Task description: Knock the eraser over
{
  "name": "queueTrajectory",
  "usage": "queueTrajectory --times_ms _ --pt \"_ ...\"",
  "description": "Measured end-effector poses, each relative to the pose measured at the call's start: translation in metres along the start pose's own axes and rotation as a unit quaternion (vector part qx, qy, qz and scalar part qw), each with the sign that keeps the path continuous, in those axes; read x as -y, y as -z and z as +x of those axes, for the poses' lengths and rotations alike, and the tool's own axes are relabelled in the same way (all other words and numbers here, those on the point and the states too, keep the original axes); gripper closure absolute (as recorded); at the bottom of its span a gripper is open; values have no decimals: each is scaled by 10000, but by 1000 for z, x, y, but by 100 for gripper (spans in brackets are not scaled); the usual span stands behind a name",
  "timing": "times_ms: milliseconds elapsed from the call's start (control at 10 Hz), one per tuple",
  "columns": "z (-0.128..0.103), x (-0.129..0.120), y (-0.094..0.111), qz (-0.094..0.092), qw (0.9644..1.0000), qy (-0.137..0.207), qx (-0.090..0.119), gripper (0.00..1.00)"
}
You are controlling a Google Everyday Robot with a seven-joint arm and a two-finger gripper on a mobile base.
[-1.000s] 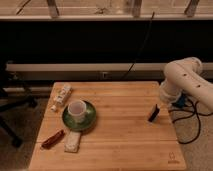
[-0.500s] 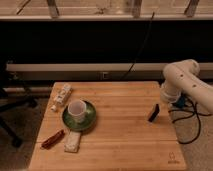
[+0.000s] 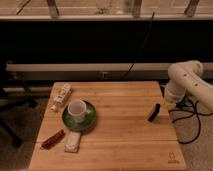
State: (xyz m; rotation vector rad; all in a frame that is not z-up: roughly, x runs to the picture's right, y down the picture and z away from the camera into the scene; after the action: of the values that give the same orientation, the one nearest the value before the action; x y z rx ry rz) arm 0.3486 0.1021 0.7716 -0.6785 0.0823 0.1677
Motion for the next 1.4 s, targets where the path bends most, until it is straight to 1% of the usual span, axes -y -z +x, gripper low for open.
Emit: queueTrajectory --times_ms 300,500,700,1000,1100,1200,1400 --pt "6 0 -7 -71 9999 -121 -2 88" --pt "4 -3 -16 -166 9998 -128 40 88" --pt "-2 -5 -19 -222 9996 -111 115 88" --pt "-27 -8 -24 -315 9990 60 327 88" --pt "-40 -9 -25 -345 9983 165 430 88" --pt "-46 -10 -25 -364 9980 210 482 88" --pt "-61 -9 -28 -399 9964 370 647 88"
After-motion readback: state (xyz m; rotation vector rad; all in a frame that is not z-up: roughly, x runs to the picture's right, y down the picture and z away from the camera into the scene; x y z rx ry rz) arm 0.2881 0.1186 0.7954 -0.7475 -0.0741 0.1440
